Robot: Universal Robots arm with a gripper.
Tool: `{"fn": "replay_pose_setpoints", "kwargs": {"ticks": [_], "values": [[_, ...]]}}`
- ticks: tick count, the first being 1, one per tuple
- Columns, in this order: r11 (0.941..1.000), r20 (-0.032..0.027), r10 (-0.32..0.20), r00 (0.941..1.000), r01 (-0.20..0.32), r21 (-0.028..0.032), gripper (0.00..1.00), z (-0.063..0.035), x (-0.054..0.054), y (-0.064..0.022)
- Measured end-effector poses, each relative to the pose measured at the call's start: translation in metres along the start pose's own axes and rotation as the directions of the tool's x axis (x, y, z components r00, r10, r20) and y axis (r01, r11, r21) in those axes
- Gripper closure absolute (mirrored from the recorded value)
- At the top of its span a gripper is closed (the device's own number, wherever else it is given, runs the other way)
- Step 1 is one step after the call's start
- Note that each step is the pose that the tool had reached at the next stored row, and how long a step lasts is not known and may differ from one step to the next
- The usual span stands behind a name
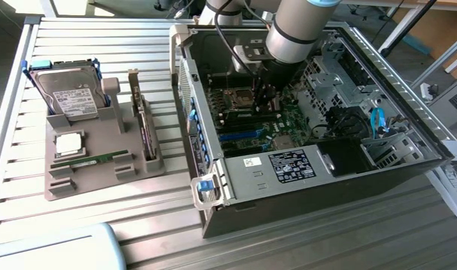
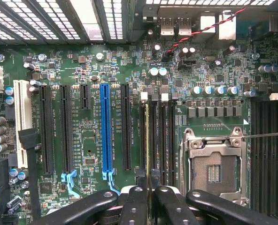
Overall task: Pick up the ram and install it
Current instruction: 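Insert the ram into the slot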
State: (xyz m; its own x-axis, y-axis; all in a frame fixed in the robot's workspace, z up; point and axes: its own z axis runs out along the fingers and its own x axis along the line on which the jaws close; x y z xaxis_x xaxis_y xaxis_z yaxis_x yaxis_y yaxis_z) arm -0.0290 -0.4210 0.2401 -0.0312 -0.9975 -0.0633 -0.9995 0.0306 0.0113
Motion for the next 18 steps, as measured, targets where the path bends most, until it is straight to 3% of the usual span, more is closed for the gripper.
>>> {"fn": "replay_pose_setpoints", "kwargs": {"ticks": [18], "values": [[1.0,-0.0009,0.005,1.0,-0.005,0.0003,0.87,0.0051,0.0004,0.0]]}}
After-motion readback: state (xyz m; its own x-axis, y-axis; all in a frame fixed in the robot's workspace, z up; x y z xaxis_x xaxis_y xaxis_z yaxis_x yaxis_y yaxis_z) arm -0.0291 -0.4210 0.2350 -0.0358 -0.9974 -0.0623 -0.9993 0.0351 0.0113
